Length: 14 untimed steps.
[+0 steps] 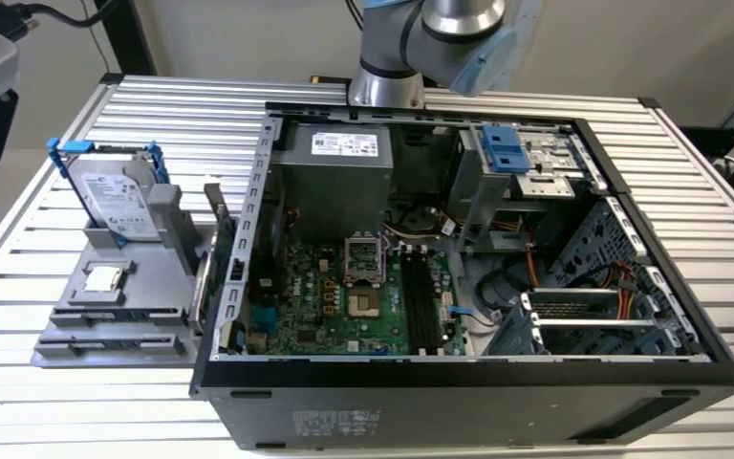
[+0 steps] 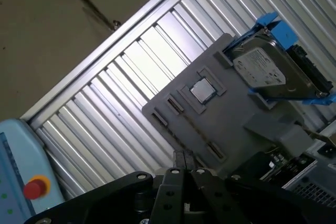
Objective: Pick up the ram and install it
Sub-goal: 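Pick up the ram and move it above insertion slot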
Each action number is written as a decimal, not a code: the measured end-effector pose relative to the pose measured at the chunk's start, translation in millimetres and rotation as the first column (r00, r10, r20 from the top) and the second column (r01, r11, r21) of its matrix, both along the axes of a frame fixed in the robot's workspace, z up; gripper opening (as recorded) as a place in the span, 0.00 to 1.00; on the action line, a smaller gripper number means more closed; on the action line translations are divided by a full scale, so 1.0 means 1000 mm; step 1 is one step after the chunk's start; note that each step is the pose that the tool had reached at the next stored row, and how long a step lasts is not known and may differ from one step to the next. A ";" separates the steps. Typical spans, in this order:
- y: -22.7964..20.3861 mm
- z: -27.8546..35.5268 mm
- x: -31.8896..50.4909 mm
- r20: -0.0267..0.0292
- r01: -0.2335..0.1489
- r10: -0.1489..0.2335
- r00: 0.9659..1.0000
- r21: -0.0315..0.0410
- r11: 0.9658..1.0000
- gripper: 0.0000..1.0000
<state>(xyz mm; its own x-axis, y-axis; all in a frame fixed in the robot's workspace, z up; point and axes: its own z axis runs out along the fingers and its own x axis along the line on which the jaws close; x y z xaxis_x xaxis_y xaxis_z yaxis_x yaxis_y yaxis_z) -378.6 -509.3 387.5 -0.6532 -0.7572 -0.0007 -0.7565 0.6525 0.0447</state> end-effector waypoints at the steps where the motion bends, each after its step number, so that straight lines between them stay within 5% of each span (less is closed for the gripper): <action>1: 0.0000 0.0001 -0.0001 0.000 -0.014 0.014 1.000 0.000 1.000 0.00; 10: 0.0000 0.0001 -0.0009 0.000 -0.118 0.118 0.993 0.000 0.993 0.00; 14: 0.0000 0.0000 -0.0009 0.002 -0.183 0.183 0.983 0.000 0.983 0.00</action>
<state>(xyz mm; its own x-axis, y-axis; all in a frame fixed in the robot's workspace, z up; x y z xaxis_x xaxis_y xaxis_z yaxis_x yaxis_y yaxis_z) -379.5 -509.3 387.5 -0.5036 -0.8640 -0.0015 -0.8632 0.5030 0.0433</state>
